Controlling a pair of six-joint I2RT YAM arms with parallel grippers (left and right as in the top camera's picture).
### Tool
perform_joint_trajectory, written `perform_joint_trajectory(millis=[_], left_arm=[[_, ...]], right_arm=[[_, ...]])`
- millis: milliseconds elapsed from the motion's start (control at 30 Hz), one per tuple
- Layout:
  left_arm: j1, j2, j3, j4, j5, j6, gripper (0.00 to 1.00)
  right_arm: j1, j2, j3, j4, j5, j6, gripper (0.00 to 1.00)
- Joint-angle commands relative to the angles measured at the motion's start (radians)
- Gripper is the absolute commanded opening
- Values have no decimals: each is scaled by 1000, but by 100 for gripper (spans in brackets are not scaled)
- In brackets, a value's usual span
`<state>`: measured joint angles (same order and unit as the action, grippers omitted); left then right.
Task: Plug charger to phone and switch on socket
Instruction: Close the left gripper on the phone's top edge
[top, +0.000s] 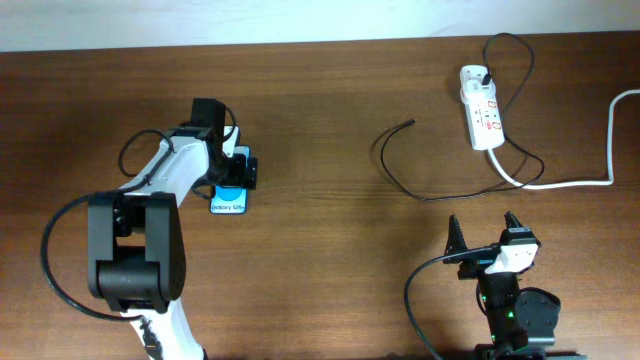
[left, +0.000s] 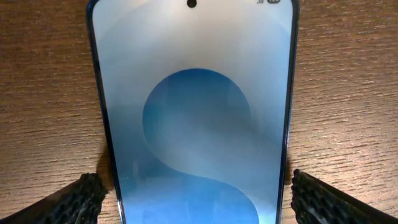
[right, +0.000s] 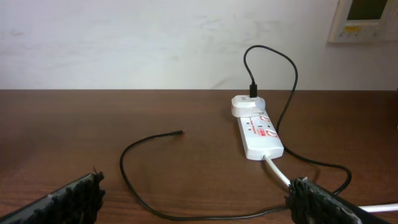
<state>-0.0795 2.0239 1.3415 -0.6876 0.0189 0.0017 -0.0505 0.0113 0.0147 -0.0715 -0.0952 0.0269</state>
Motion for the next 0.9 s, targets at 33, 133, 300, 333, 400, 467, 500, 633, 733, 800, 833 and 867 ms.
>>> perform_joint_trajectory(millis=[33, 133, 300, 333, 400, 467, 500, 633, 733, 800, 833, 867], left_arm=[[1, 26, -36, 10, 15, -17, 97], [1, 26, -38, 17, 15, -17, 91], [1, 26, -38, 21, 15, -18, 79], [1, 26, -39, 21, 15, -18, 77], [1, 26, -39, 21, 15, -36, 76], [1, 26, -39, 22, 15, -43, 74], [1, 26, -39, 22, 15, -43, 74], [1, 26, -39, 21, 15, -43, 74], [1, 26, -39, 18, 15, -43, 74], [1, 26, -39, 18, 17, -43, 72], [1, 26, -39, 18, 19, -43, 72], [1, 26, -39, 18, 19, -43, 73]], right_arm=[[3, -6, -9, 0, 3, 8, 98], [3, -6, -9, 0, 3, 8, 98], [3, -6, -9, 0, 3, 8, 98], [3, -6, -9, 0, 2, 8, 98], [3, -6, -9, 0, 2, 8, 98], [3, -6, -9, 0, 3, 8, 98], [3, -6, -9, 0, 3, 8, 98], [3, -6, -9, 0, 2, 8, 98], [3, -6, -9, 0, 3, 8, 98], [3, -6, -9, 0, 3, 8, 98], [3, -6, -9, 0, 3, 8, 98], [3, -6, -9, 0, 3, 8, 98]])
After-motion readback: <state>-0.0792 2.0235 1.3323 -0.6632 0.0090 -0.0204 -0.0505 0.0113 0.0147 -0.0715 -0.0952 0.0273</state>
